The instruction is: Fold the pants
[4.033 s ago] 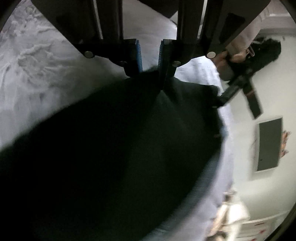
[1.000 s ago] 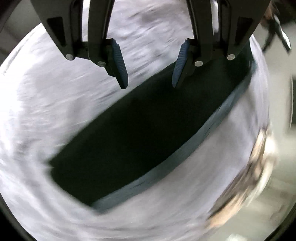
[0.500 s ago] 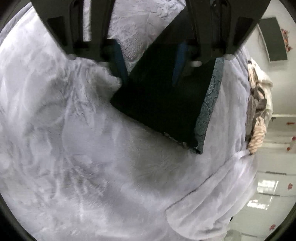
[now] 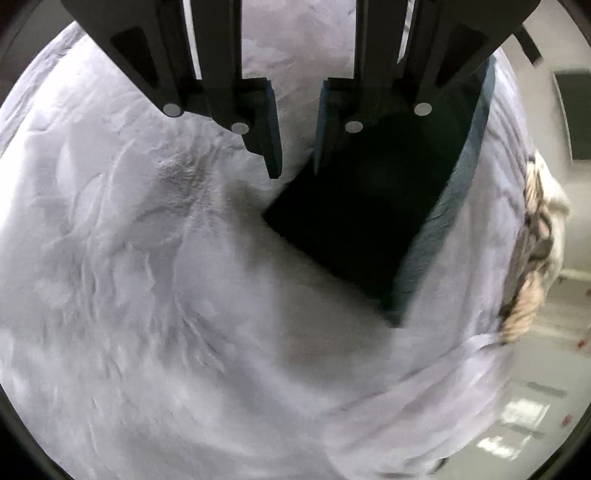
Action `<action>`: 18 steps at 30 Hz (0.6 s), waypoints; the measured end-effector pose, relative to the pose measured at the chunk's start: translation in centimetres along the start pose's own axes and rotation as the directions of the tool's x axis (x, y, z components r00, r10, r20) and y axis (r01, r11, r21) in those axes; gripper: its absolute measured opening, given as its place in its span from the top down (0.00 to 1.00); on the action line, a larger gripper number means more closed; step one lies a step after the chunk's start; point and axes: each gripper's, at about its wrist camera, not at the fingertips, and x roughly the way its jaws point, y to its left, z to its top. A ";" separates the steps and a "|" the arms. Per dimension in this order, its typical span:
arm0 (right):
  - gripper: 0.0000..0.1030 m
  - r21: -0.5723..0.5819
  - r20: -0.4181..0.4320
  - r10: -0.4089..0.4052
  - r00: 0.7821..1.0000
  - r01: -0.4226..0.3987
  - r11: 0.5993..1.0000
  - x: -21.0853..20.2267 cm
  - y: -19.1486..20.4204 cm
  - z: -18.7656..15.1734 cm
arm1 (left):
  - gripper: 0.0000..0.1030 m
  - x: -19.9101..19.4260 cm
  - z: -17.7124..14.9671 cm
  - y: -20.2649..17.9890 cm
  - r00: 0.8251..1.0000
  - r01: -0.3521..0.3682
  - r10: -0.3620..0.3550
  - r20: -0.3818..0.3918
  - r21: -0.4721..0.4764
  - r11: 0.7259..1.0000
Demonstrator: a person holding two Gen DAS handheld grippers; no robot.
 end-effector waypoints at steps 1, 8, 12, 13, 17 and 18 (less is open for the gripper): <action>0.79 -0.055 0.008 0.034 0.999 -0.034 0.998 -0.5 1.2 -0.2 | 0.00 -0.2 0.7 -0.3 1.000 -0.005 0.005 0.019 0.001 1.000; 0.64 -0.382 -0.069 0.018 0.997 -0.043 0.923 3.7 11.3 -2.2 | 0.00 2.7 5.4 -3.2 0.997 -0.056 0.058 0.046 -0.033 0.998; 0.56 -0.416 -0.089 -0.065 0.994 0.022 0.909 7.1 12.1 -2.5 | 0.00 4.9 5.3 -3.1 0.997 -0.078 0.078 -0.003 -0.047 0.996; 0.56 -0.401 -0.085 -0.054 0.995 0.015 0.916 6.8 11.8 -2.4 | 0.00 4.6 5.2 -3.2 0.997 -0.077 0.077 0.001 -0.040 0.996; 0.52 -0.311 -0.105 0.015 0.994 -0.047 0.949 4.7 9.4 -2.1 | 0.00 3.9 4.4 -3.9 0.997 -0.077 0.077 -0.010 -0.009 0.997; 0.51 -0.287 -0.113 0.035 0.993 -0.067 0.956 4.4 8.7 -2.2 | 0.00 3.6 3.9 -4.1 0.997 -0.077 0.077 -0.011 -0.003 0.997</action>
